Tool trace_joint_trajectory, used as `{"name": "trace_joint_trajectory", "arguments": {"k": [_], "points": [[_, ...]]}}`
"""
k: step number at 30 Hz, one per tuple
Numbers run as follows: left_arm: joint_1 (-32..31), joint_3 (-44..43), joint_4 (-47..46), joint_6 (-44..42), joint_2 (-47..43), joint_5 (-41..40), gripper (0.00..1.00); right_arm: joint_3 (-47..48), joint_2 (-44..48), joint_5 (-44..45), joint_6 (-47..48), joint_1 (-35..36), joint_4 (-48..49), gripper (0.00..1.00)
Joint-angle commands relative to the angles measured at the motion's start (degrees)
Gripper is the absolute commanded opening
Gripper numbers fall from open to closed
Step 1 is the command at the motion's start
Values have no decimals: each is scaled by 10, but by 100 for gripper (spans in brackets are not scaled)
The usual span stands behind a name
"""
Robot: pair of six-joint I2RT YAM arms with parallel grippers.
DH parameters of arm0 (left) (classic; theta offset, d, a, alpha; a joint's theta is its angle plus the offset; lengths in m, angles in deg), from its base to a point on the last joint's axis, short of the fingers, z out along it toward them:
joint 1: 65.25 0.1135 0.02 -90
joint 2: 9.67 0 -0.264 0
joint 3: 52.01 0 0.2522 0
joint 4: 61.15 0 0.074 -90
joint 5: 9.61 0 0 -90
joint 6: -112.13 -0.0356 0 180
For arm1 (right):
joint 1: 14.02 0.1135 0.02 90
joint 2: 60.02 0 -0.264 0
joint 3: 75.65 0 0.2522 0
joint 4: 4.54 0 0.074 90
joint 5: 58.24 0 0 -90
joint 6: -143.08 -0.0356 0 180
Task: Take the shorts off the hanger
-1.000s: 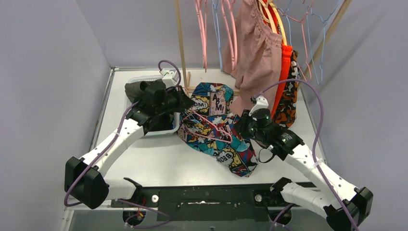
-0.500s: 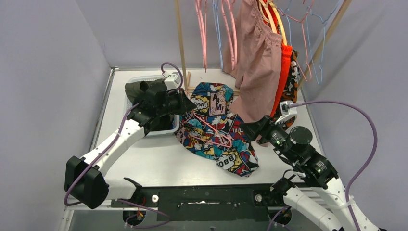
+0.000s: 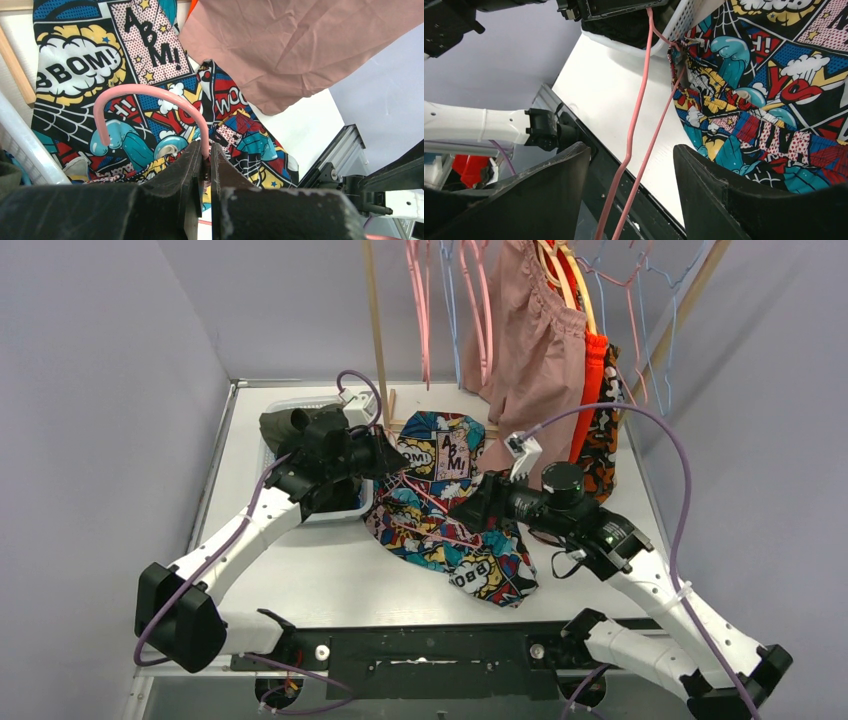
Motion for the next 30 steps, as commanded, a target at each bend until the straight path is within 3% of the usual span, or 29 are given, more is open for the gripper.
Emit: {"name": "trace_joint_trajectory", "arguments": {"k": [1, 8, 14, 18, 20, 22, 25, 30], "points": [[-6, -34, 6, -9, 2, 4, 0, 47, -24, 21, 31, 17, -13, 60], [-7, -37, 8, -10, 2, 2, 0, 73, -69, 35, 48, 51, -48, 52], [-10, -38, 10, 1, 4, 4, 0, 109, -116, 120, 64, 105, -80, 49], [-12, -37, 1, 13, 4, 11, 0, 125, -148, 130, 79, 117, -95, 45], [-15, -37, 0, 14, 5, 15, 0, 134, -162, 134, 83, 123, -109, 39], [-16, -37, 1, 14, 4, 16, 0, 137, -166, 145, 86, 124, -114, 21], [-16, -38, 2, 13, 3, 17, 0, 128, -155, 176, 80, 125, -113, 8], [-16, -70, 37, 3, 9, 11, 3, 95, -108, 217, 70, 124, -86, 0]]}}
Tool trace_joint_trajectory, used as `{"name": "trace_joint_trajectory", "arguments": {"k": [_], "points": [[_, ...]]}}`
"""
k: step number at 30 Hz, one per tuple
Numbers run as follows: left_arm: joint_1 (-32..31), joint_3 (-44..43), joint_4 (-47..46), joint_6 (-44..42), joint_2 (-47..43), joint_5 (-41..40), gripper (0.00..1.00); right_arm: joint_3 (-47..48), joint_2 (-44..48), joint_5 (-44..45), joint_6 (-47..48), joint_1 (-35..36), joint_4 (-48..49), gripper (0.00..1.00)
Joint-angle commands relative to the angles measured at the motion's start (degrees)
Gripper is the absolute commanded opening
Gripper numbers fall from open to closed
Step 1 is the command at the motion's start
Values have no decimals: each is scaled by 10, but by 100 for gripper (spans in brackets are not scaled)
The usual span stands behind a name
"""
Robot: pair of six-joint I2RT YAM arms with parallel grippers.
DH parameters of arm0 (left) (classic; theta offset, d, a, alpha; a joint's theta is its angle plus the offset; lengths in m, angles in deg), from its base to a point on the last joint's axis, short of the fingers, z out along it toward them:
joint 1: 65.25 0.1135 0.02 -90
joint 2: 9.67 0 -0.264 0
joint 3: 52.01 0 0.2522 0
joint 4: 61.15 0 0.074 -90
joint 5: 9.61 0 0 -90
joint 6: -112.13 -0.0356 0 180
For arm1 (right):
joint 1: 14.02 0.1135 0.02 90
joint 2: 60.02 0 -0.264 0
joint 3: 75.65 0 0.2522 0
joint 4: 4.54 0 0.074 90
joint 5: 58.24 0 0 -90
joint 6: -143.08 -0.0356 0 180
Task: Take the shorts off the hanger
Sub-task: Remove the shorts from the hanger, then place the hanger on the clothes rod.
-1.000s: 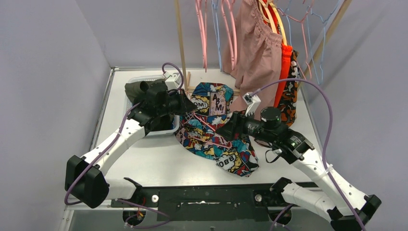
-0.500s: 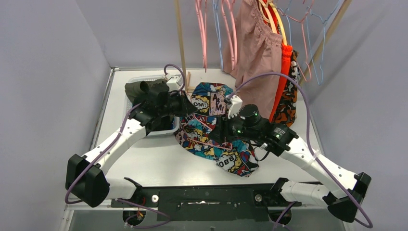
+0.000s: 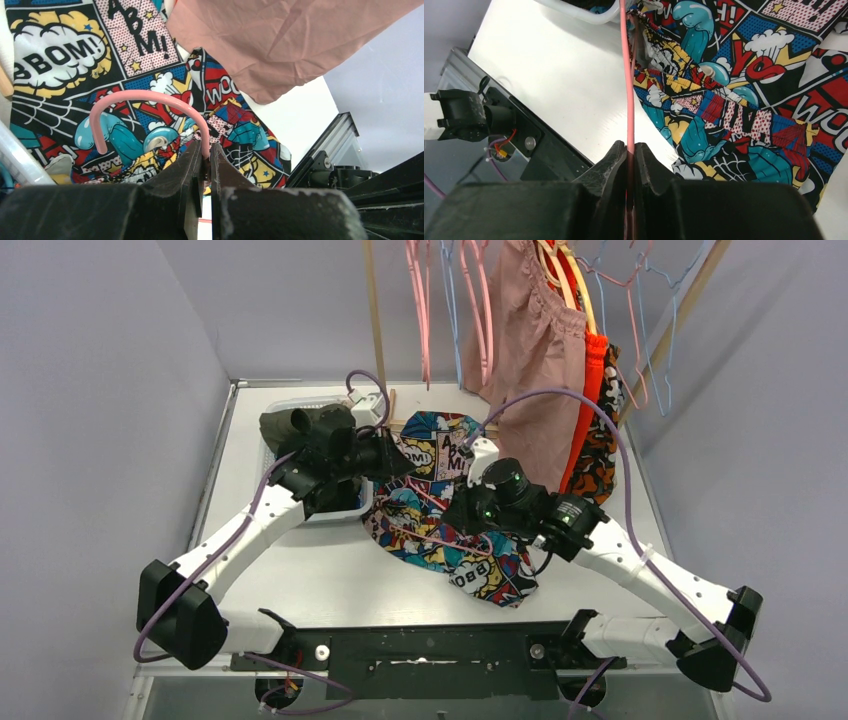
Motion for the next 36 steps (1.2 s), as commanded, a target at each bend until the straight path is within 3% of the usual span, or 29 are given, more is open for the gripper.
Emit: {"name": "trace_joint_trajectory", "arguments": {"k": [1, 4, 10, 13, 17, 21, 28, 36], "points": [[-2, -59, 6, -1, -1, 7, 7, -20, 60, 62, -4, 5, 36, 0], [-2, -55, -3, 2, -6, 22, 27, -37, 88, 59, -3, 5, 54, 0], [-2, -54, -4, -3, -13, 58, 49, -53, 106, 63, -9, 4, 54, 0], [-2, -47, 8, -7, -34, 24, 55, -69, 116, 91, -26, 2, 52, 0], [-2, -23, -10, -12, -67, 16, 71, -82, 126, 110, -46, -4, 45, 0], [-2, -12, -24, -13, -73, 54, 71, -97, 156, 109, -64, -14, 68, 0], [-2, 43, -44, -5, -151, -86, 72, -83, 223, 122, -125, -69, 4, 0], [-2, 48, -43, 1, -166, -114, 73, -63, 246, 221, -124, -72, -41, 0]]}}
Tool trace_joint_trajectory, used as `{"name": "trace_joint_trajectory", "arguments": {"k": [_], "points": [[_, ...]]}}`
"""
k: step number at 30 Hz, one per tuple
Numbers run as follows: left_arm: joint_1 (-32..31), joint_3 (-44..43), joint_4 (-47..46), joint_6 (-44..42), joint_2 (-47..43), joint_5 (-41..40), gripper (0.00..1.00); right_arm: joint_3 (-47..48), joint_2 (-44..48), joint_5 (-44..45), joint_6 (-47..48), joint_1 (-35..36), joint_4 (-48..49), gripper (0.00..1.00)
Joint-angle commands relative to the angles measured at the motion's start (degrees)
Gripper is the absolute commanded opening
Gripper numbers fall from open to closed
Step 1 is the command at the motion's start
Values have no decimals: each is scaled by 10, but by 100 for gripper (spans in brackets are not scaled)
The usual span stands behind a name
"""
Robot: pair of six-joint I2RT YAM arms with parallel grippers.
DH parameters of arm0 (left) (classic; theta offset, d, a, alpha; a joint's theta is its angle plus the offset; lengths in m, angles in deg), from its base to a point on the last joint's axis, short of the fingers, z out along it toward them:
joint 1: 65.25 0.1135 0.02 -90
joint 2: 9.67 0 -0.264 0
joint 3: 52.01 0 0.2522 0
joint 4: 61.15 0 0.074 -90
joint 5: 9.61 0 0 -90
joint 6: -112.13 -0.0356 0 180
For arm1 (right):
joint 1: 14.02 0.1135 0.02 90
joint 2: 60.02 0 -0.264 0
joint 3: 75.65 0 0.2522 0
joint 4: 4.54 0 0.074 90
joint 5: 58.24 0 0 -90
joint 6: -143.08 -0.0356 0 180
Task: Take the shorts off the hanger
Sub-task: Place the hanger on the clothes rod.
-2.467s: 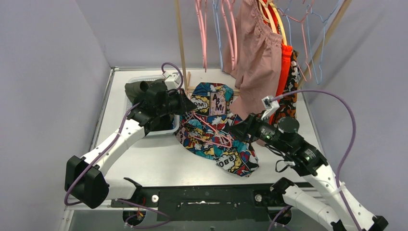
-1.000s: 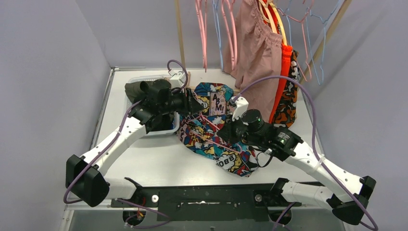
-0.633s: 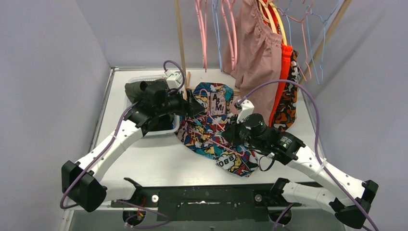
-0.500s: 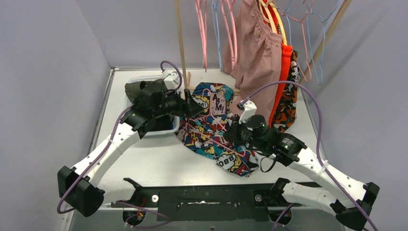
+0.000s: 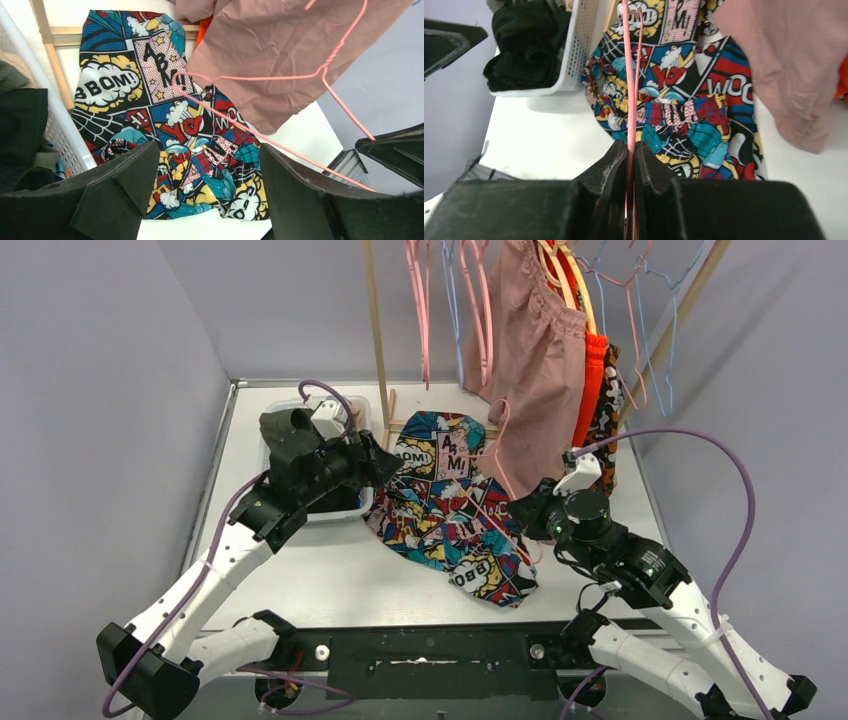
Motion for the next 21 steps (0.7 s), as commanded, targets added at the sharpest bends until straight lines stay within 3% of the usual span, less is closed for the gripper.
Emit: {"name": "trace_joint_trajectory", "arguments": {"k": [1, 9, 15, 21], "points": [[2, -3, -37, 2, -10, -27, 73, 38, 0, 90, 9, -2, 4, 0], [2, -24, 17, -25, 11, -30, 75, 88, -42, 225, 147, -1, 58, 0], [2, -15, 25, -35, 5, -25, 76, 76, -41, 184, 291, -3, 207, 0], [3, -9, 29, -38, 4, -13, 76, 110, -74, 201, 347, -5, 240, 0]]}}
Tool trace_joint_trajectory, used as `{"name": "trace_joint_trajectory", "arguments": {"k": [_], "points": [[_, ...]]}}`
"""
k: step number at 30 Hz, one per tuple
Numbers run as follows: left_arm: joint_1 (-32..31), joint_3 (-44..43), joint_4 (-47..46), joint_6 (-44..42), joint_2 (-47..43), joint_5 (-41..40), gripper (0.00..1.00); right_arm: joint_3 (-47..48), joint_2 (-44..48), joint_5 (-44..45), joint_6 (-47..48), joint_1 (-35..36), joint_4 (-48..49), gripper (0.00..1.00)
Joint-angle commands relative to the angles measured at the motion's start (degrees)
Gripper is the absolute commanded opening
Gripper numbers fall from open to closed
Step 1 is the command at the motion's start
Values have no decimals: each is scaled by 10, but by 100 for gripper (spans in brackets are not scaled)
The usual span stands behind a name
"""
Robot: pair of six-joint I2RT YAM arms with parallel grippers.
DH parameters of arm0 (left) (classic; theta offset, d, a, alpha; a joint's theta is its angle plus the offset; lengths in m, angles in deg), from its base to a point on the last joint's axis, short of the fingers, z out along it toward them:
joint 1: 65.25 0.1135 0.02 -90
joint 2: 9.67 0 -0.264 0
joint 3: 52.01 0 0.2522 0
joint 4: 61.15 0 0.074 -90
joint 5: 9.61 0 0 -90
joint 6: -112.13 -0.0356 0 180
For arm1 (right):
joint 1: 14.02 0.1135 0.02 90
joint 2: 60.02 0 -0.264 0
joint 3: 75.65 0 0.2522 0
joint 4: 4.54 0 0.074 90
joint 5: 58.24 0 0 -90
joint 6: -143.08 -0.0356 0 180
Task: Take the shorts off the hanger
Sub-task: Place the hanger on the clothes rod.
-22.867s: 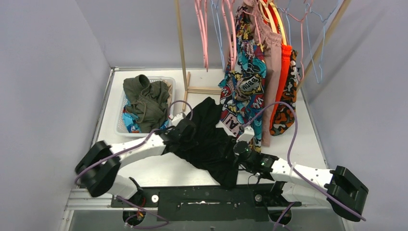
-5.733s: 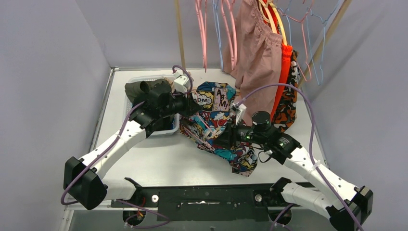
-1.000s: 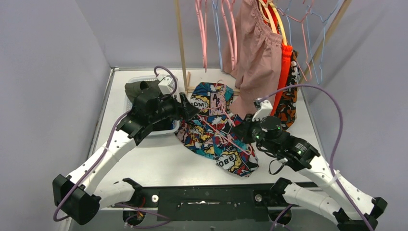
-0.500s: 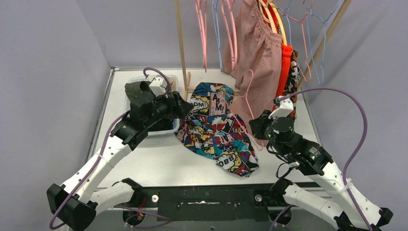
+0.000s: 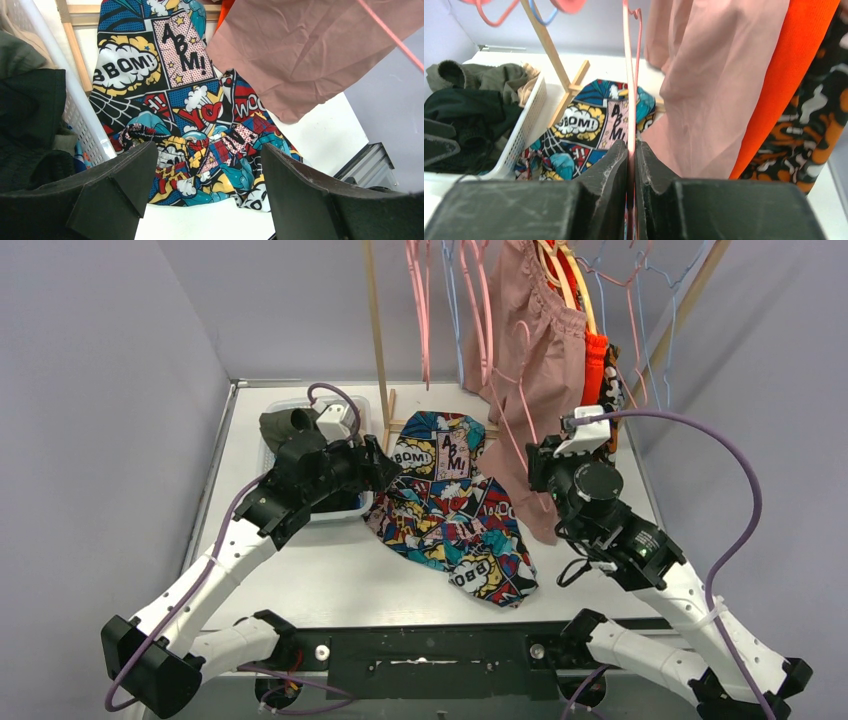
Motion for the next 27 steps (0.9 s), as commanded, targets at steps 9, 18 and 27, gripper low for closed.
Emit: {"name": "trace_joint_trajectory", "arguments": {"k": [9, 18, 27], "points": [[2, -26, 12, -33, 5, 21, 76, 104, -82, 7, 99, -30, 143, 0], [3, -13, 30, -34, -8, 10, 76, 242, -167, -96, 66, -106, 80, 0], [2, -12, 34, -31, -15, 10, 76, 362, -256, -218, 14, -183, 48, 0]]}}
